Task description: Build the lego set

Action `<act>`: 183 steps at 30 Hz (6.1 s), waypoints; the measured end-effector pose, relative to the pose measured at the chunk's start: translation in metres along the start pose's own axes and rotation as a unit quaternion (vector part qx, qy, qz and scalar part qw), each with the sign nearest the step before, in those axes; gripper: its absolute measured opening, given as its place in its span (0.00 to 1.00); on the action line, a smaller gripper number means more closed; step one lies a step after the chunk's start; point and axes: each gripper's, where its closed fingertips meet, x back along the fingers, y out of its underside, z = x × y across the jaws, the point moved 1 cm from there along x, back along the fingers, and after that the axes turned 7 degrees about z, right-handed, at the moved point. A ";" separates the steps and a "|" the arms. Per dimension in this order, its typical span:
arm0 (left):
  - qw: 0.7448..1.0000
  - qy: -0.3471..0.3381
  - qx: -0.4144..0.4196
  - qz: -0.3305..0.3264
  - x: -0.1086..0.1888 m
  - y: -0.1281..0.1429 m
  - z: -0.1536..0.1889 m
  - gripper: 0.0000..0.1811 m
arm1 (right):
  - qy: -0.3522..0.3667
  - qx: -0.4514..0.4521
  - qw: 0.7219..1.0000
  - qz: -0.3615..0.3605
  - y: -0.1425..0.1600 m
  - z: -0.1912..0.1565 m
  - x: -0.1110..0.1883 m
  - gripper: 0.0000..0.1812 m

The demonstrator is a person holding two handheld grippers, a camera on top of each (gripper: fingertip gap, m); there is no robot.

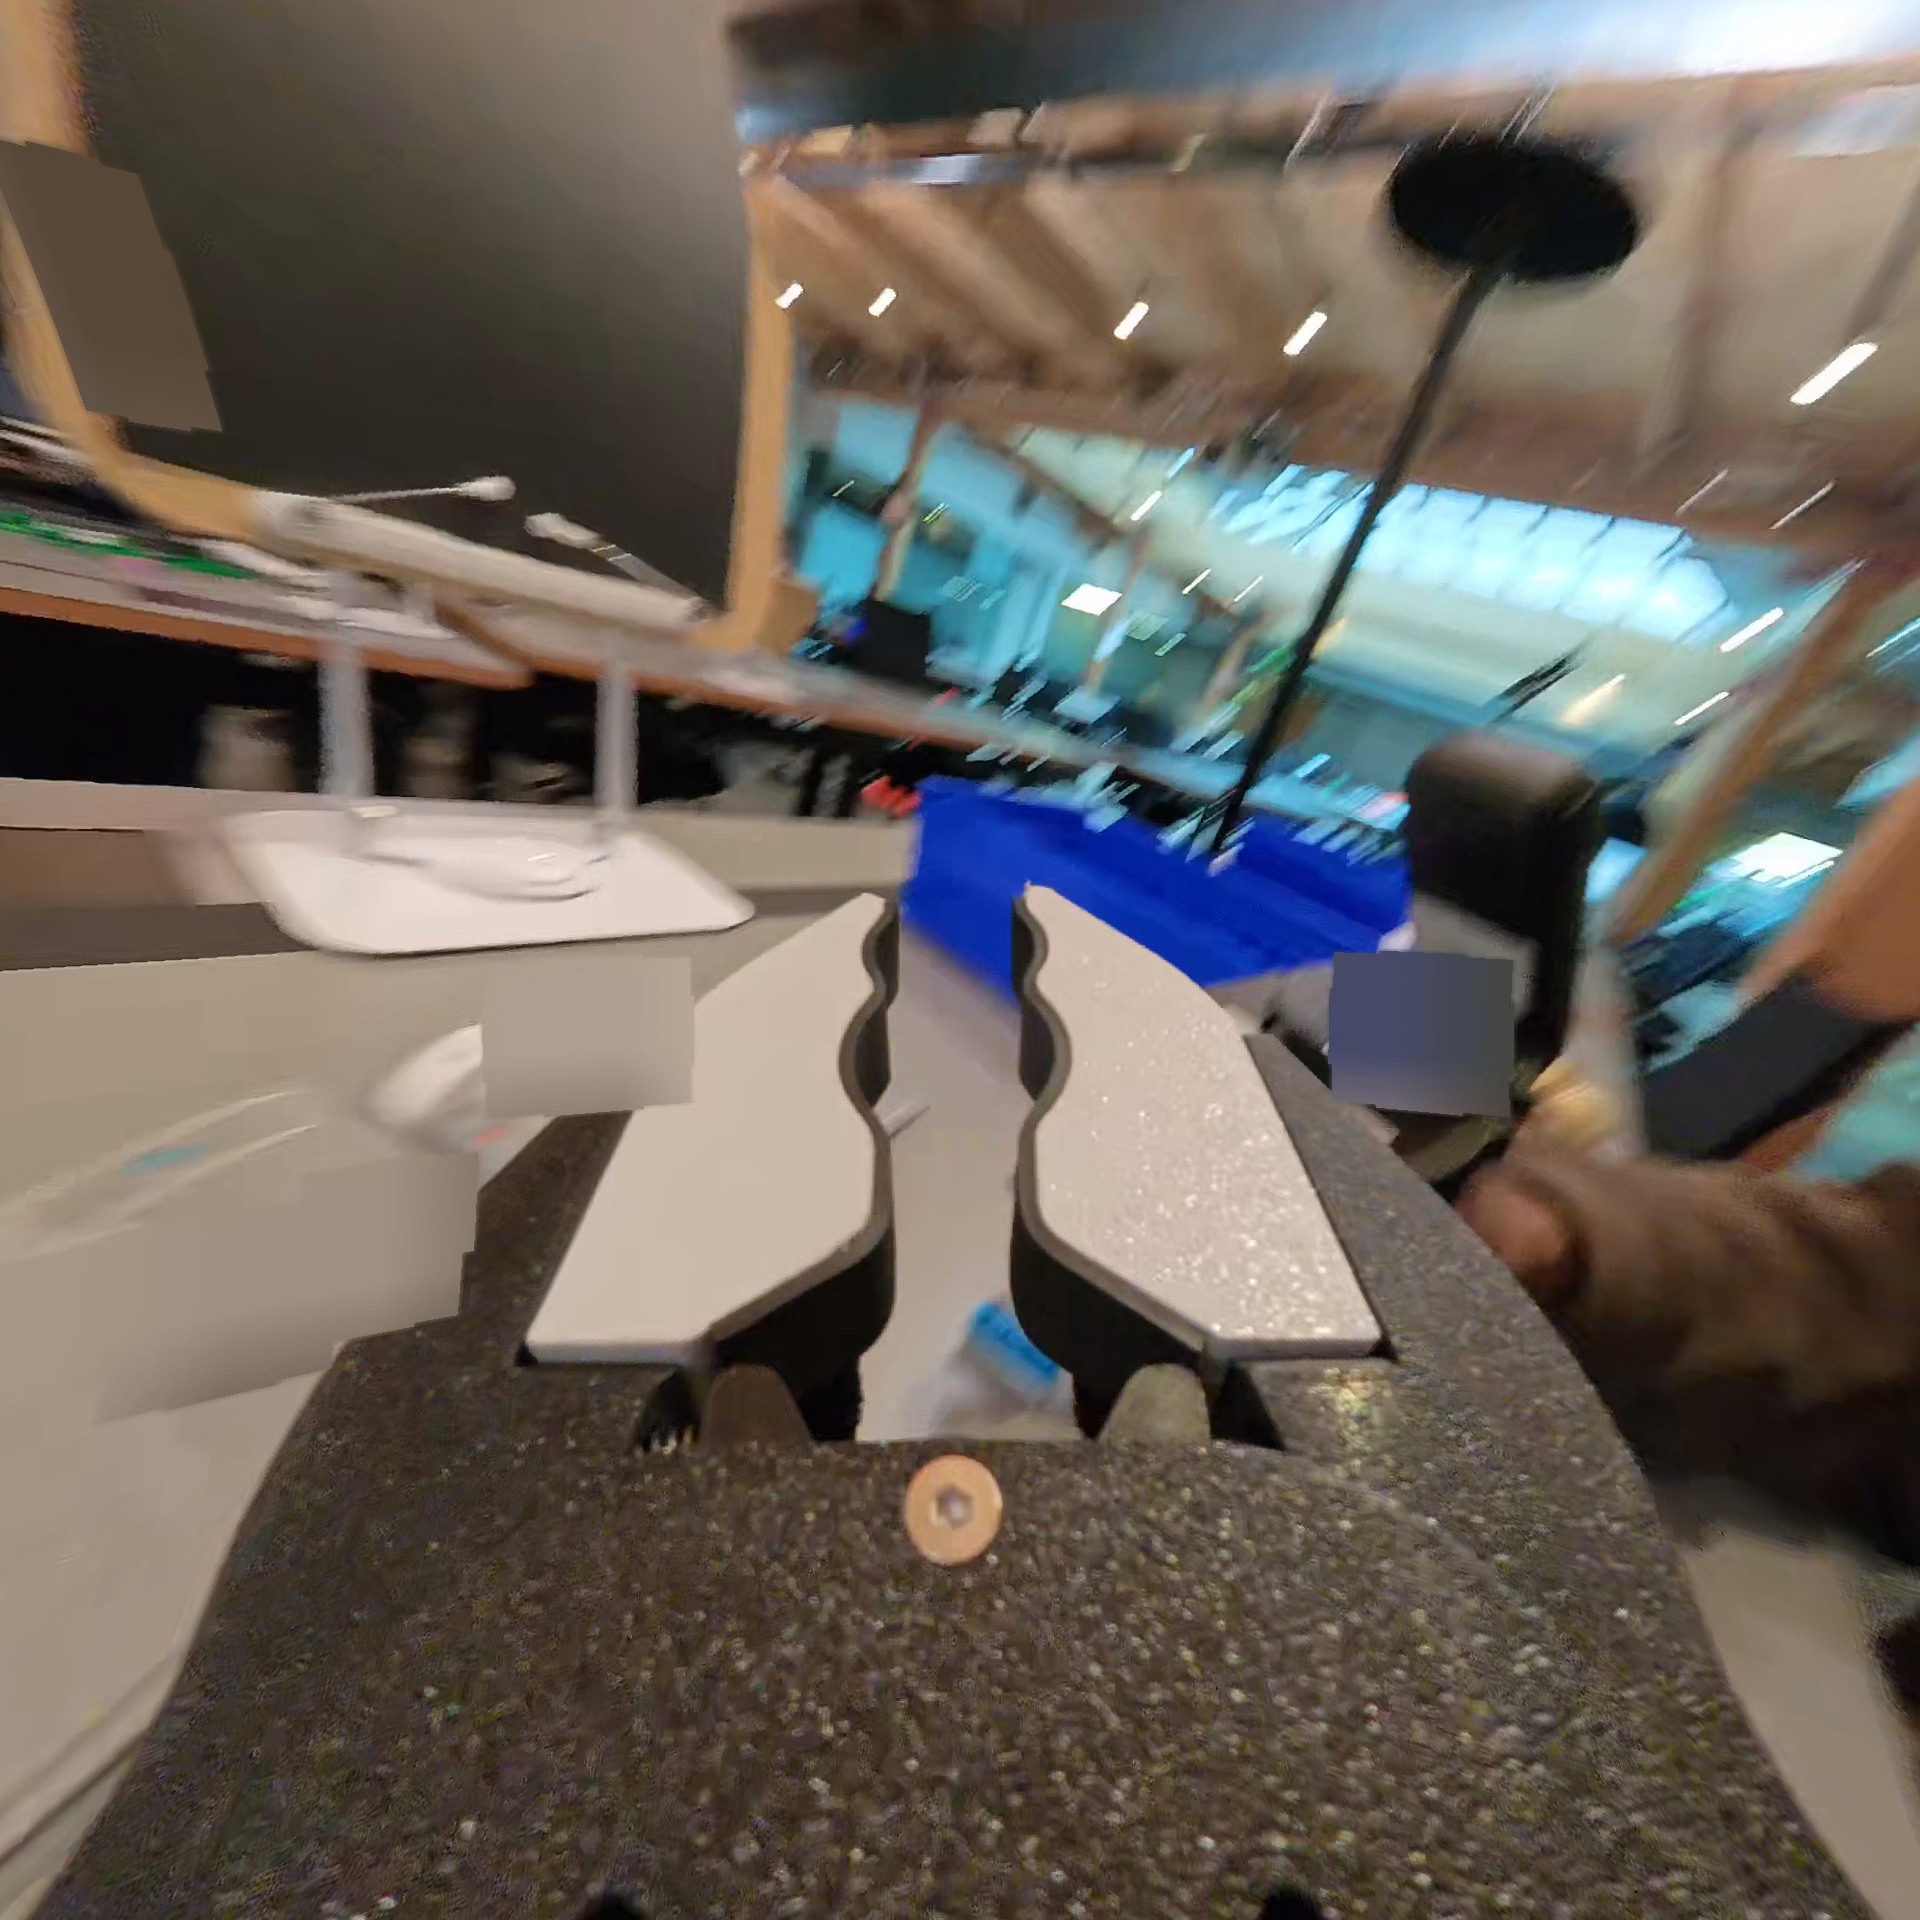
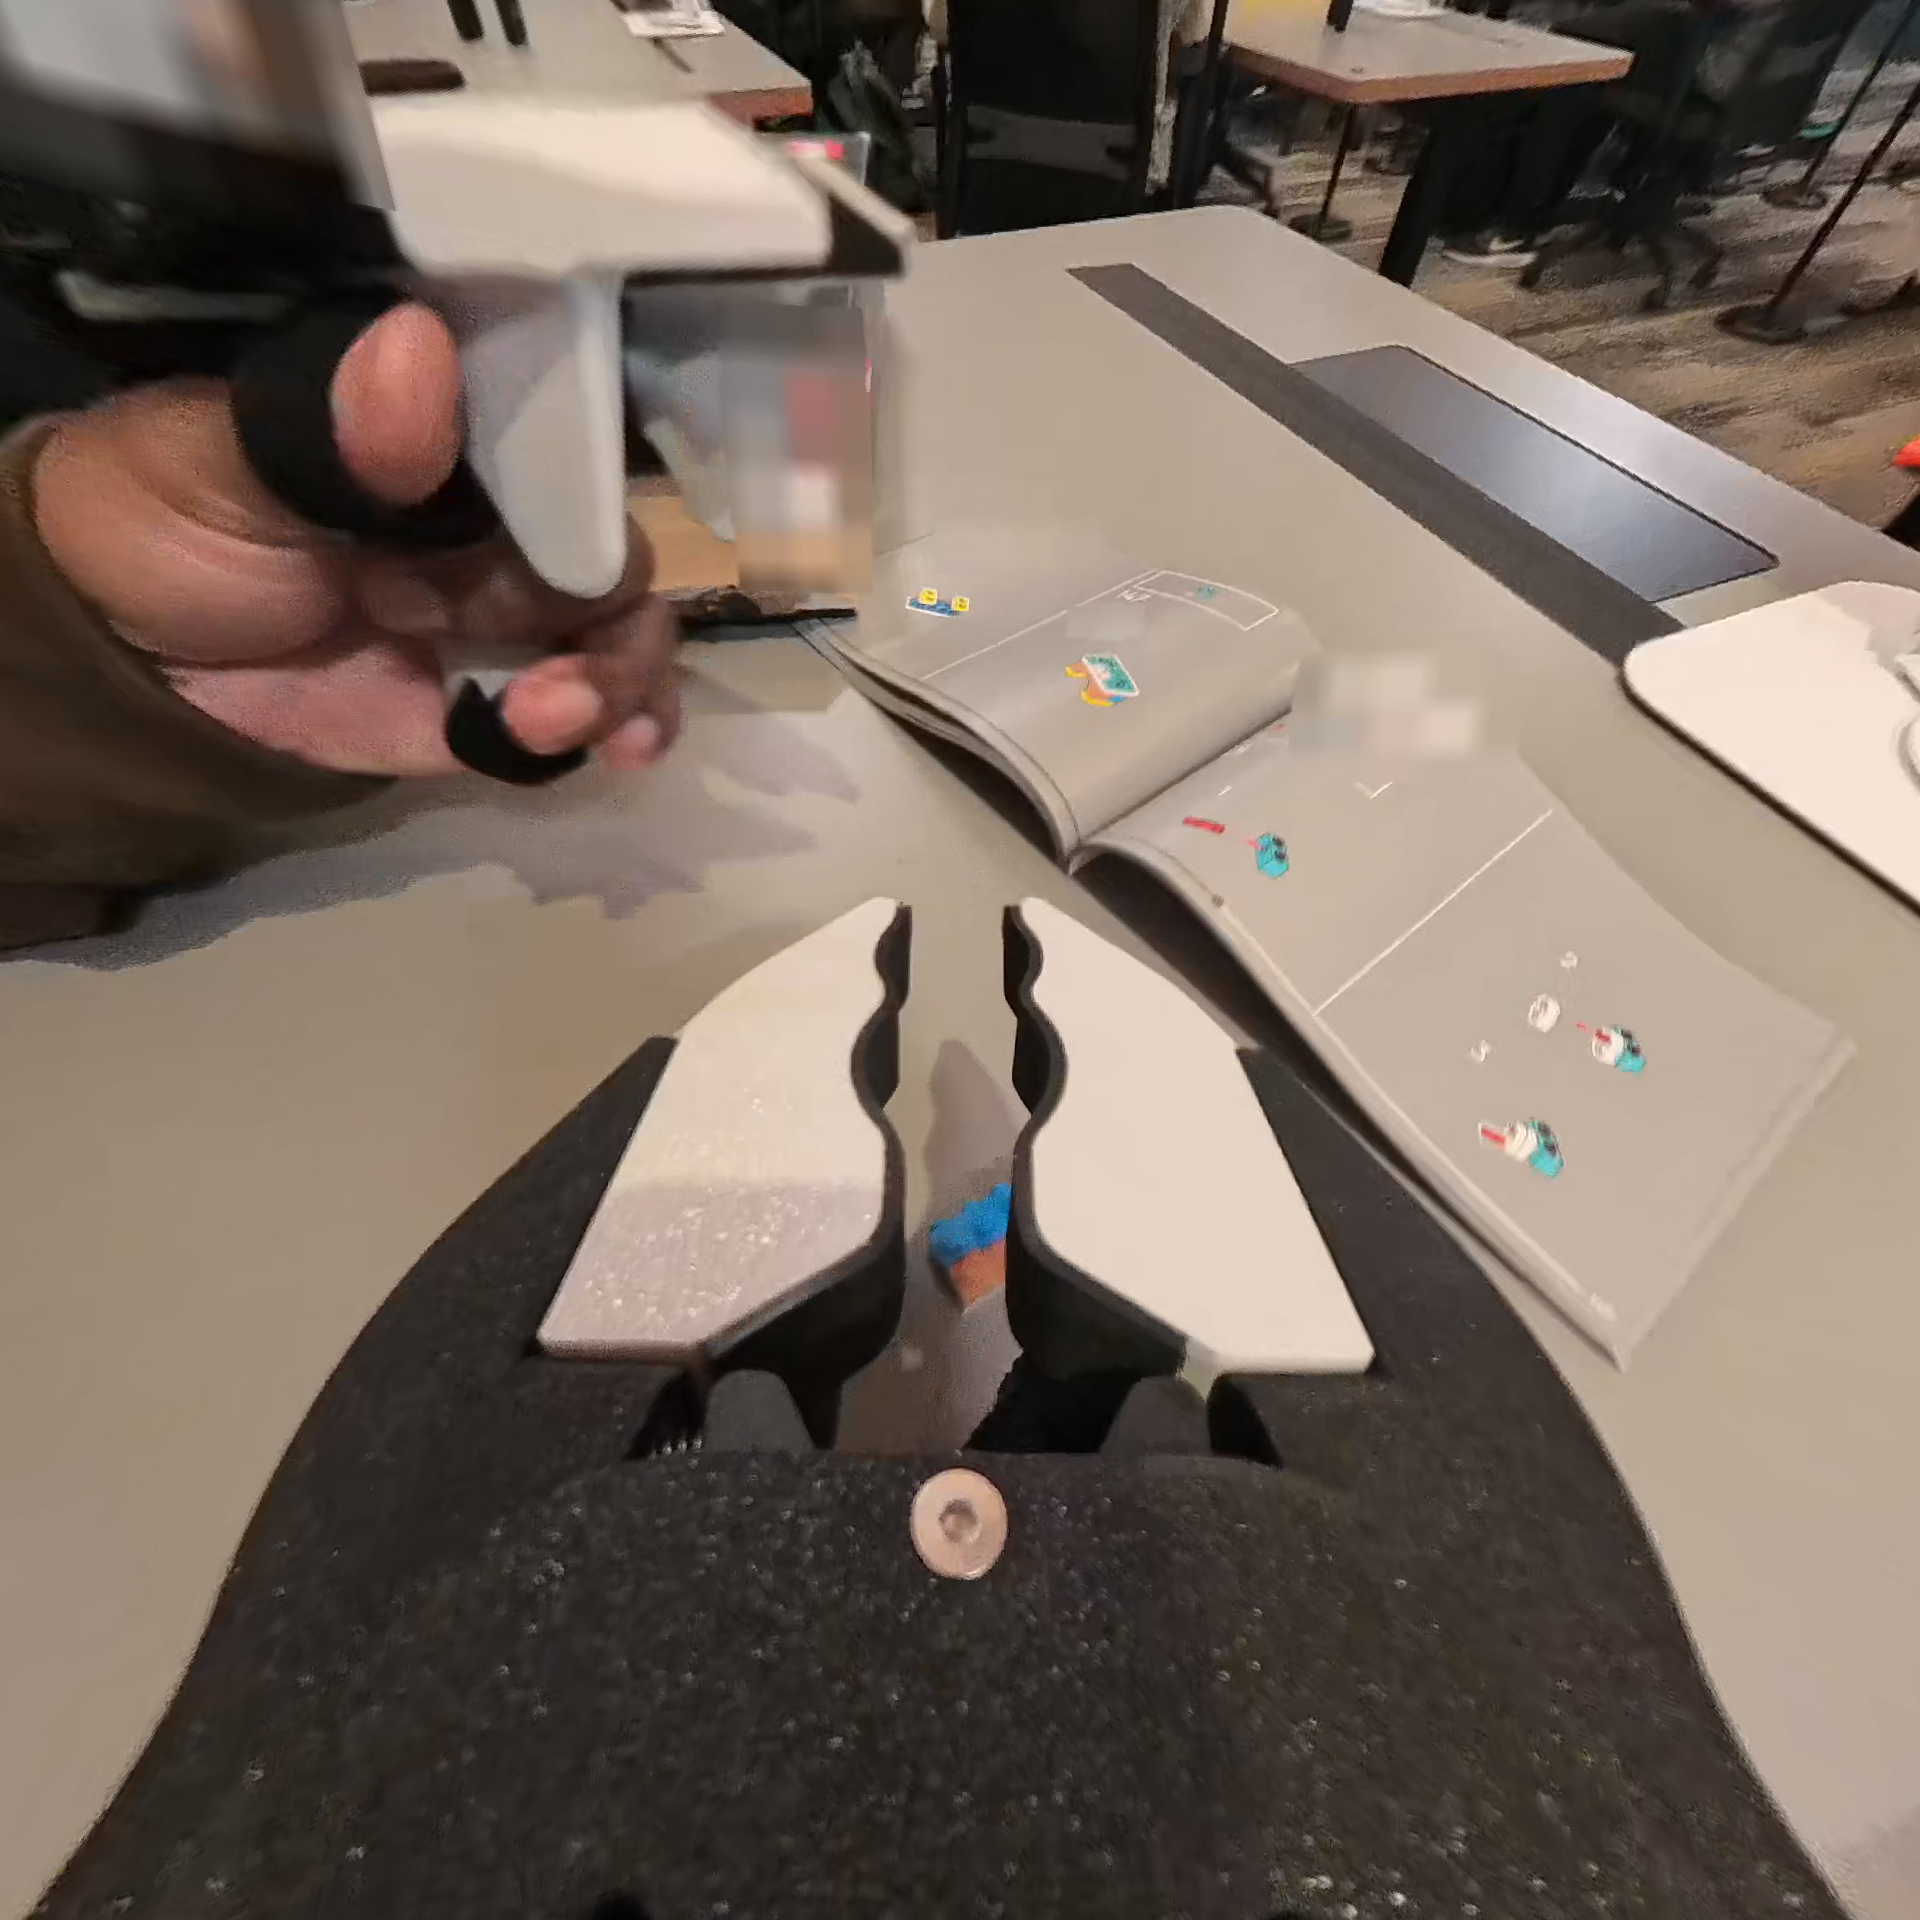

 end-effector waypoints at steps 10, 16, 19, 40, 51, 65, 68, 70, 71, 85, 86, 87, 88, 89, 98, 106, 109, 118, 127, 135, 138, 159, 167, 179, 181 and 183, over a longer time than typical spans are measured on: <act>0.994 -0.006 -0.107 -0.003 -0.045 0.014 -0.008 0.03 | 0.076 0.036 0.996 0.009 -0.032 0.020 0.094 0.06; 0.984 -0.011 -0.170 -0.050 -0.026 0.041 -0.030 0.06 | 0.185 0.086 0.970 -0.130 -0.035 0.135 0.241 0.05; 0.971 0.008 -0.224 -0.079 -0.024 0.046 -0.025 0.07 | 0.187 0.075 0.953 -0.227 -0.004 0.205 0.278 0.05; 0.967 0.115 -0.183 -0.137 -0.018 0.084 0.030 0.07 | 0.169 0.053 0.914 -0.365 0.052 0.282 0.229 0.07; 0.970 0.109 -0.162 -0.143 -0.019 0.085 0.027 0.07 | 0.169 0.047 0.911 -0.374 0.056 0.287 0.236 0.07; 0.972 0.094 -0.184 -0.113 -0.017 0.074 0.012 0.07 | 0.098 0.074 0.900 -0.418 0.069 0.287 0.286 0.08; 0.973 0.086 -0.187 -0.103 -0.019 0.072 0.010 0.07 | 0.046 0.084 0.886 -0.455 0.083 0.267 0.288 0.09; 0.972 0.084 -0.194 -0.105 -0.020 0.073 0.010 0.07 | 0.009 0.099 0.864 -0.493 0.097 0.250 0.288 0.09; 0.971 0.084 -0.198 -0.108 -0.020 0.074 0.010 0.07 | -0.007 0.106 0.850 -0.515 0.104 0.243 0.288 0.09; 0.957 0.102 -0.242 -0.123 -0.019 0.083 0.019 0.07 | -0.066 0.087 0.776 -0.621 0.147 0.225 0.276 0.13; 0.957 0.102 -0.242 -0.122 -0.018 0.083 0.020 0.07 | -0.067 0.081 0.774 -0.625 0.149 0.225 0.277 0.13; 0.958 0.102 -0.240 -0.122 -0.018 0.082 0.019 0.07 | -0.069 0.076 0.772 -0.627 0.151 0.224 0.277 0.13; 0.958 0.101 -0.239 -0.122 -0.018 0.082 0.019 0.07 | -0.068 0.073 0.770 -0.630 0.153 0.225 0.277 0.13; 0.959 0.101 -0.237 -0.121 -0.018 0.082 0.019 0.07 | -0.066 0.072 0.771 -0.630 0.153 0.226 0.277 0.12; 0.963 0.092 -0.225 -0.117 -0.017 0.078 0.016 0.07 | -0.040 0.070 0.775 -0.627 0.153 0.219 0.277 0.05; 0.972 0.076 -0.195 -0.110 -0.012 0.071 0.011 0.07 | 0.019 0.072 0.814 -0.576 0.124 0.222 0.272 0.05; 0.969 0.075 -0.201 -0.124 -0.003 0.072 0.010 0.07 | 0.028 0.091 0.860 -0.501 0.066 0.201 0.253 0.05; 0.961 0.050 -0.217 -0.163 0.018 0.073 0.001 0.07 | -0.128 0.163 0.891 -0.403 0.019 0.032 0.121 0.04; 0.956 0.048 -0.216 -0.193 0.021 0.080 0.001 0.07 | -0.169 0.176 0.861 -0.446 0.092 -0.010 0.073 0.04; 0.959 0.044 -0.204 -0.190 0.021 0.078 -0.003 0.07 | -0.145 0.149 0.888 -0.410 0.078 0.006 0.086 0.11; 0.959 0.044 -0.207 -0.187 0.021 0.077 -0.002 0.06 | -0.100 0.136 0.903 -0.395 0.042 0.043 0.119 0.11; 0.945 0.026 -0.266 -0.190 0.016 0.082 -0.007 0.06 | -0.029 0.039 0.782 -0.622 0.145 0.211 0.299 0.12; 0.945 0.029 -0.269 -0.185 0.016 0.081 -0.006 0.06 | -0.008 0.047 0.749 -0.661 0.160 0.218 0.304 0.12; 0.951 0.024 -0.255 -0.176 0.018 0.075 -0.006 0.06 | 0.029 0.042 0.787 -0.615 0.140 0.222 0.293 0.05; 0.952 0.024 -0.255 -0.169 0.019 0.071 -0.005 0.06 | 0.057 0.047 0.826 -0.559 0.106 0.219 0.282 0.05; 0.953 0.032 -0.253 -0.161 0.019 0.068 -0.001 0.06 | 0.070 0.053 0.874 -0.478 0.062 0.201 0.262 0.05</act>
